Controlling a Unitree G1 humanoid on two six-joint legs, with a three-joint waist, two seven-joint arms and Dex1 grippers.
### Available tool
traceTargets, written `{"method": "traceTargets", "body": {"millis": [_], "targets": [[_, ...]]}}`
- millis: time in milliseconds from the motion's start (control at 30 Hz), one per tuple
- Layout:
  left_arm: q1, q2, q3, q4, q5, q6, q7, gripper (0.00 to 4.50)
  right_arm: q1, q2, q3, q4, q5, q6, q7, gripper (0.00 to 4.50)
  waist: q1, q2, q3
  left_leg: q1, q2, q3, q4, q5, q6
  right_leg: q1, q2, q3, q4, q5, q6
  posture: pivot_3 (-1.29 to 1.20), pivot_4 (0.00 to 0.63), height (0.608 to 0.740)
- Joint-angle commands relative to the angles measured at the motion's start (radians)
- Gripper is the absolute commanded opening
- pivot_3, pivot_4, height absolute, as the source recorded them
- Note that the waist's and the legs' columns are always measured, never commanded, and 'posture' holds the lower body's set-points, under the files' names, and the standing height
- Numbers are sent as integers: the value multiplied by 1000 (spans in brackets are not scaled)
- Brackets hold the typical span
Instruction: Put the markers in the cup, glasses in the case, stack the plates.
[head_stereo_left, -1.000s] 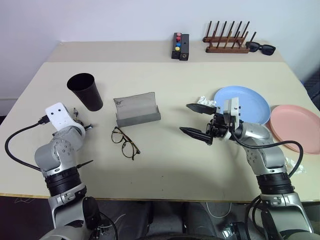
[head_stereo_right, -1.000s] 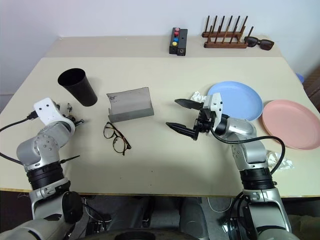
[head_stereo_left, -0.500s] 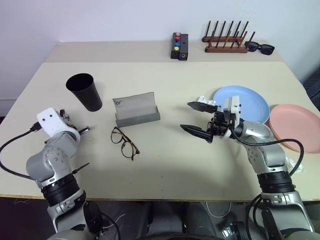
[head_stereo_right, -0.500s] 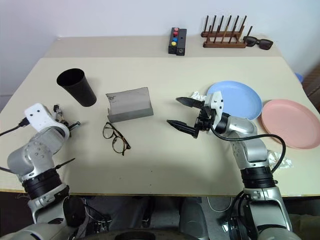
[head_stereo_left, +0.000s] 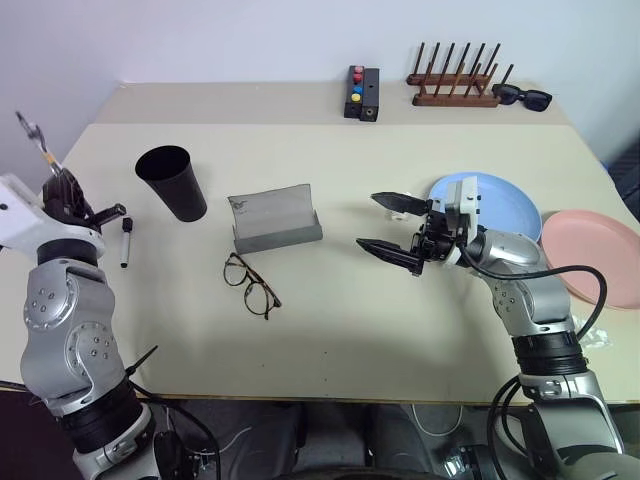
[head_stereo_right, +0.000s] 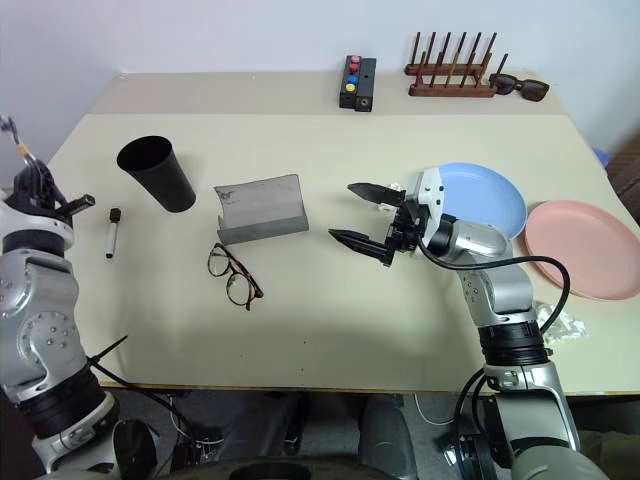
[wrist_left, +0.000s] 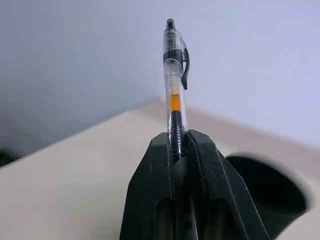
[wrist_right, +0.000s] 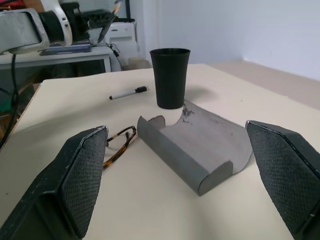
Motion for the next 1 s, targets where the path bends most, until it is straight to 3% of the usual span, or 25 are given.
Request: {"method": "traceTargets", "body": {"millis": [33,600,1000], "targets": [[-56,23,-42,56,5,-111,-49,80,-38,30,-29,-8,29,-12,-16,4500,0,0,0,0,0,0,0,0,0,0,0,0,0,0,0,0,150,740],[-256,72,-107,481,66,-449,-122,80,-115,108,-83,106,74,-68,16,4500,-3,0,0,0,0,0,0,0,0,-1,0,0,0,0,0,0,150,740],[-220,113,-205,593,161,-612,-214,80,-114,120,-70,119,52,-89,23,4500,-4,0,0,0,0,0,0,0,0,-1,0,0,1,0,1,0,150,740]]}}
